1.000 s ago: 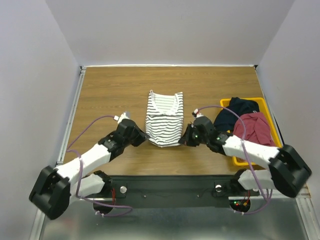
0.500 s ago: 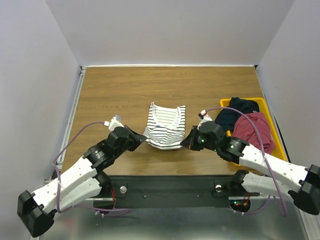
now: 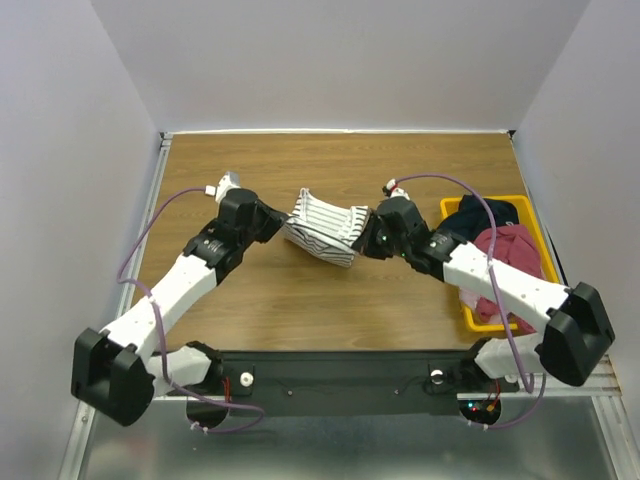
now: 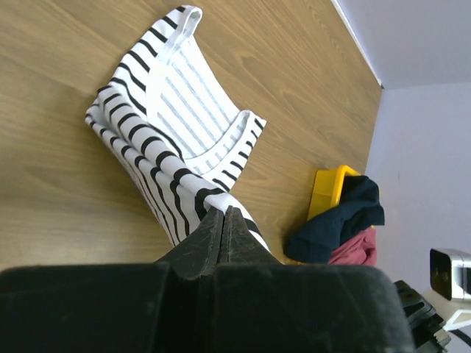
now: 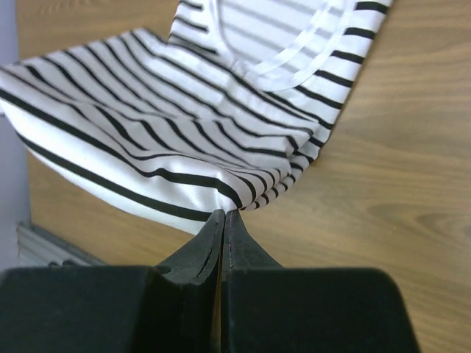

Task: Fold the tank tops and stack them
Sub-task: Fold the tank top

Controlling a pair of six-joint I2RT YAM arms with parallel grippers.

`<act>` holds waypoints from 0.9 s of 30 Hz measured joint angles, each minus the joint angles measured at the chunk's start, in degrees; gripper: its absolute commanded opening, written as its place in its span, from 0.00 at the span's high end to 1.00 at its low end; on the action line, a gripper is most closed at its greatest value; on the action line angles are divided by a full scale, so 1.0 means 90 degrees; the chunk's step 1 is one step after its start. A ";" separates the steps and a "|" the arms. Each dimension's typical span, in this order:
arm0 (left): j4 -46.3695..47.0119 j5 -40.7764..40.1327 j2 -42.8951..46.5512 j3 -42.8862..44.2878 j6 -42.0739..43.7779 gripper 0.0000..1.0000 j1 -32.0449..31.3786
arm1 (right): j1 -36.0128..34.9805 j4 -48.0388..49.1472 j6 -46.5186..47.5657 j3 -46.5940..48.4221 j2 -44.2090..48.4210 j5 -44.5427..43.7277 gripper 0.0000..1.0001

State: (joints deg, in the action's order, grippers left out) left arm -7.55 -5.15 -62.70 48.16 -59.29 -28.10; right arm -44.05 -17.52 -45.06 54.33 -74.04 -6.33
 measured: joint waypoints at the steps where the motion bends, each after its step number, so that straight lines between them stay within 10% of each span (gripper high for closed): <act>1: 0.0046 0.0046 -0.0102 0.0044 0.0022 1.00 0.0044 | 0.0155 0.0002 0.0044 0.0097 -0.0143 0.0051 1.00; 15: 0.0690 0.0716 -0.2718 0.1919 0.0163 1.00 0.0619 | 0.1904 0.0223 0.0522 0.1241 -0.1785 0.1200 1.00; 27: 0.0656 0.0789 -0.2346 0.1668 0.0175 1.00 0.0823 | 0.1928 0.0440 0.0580 0.1202 -0.1773 0.1515 1.00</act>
State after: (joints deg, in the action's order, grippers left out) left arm -1.65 1.96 -83.81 63.18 -57.71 -20.69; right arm -26.70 -13.56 -39.83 65.14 -90.00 7.31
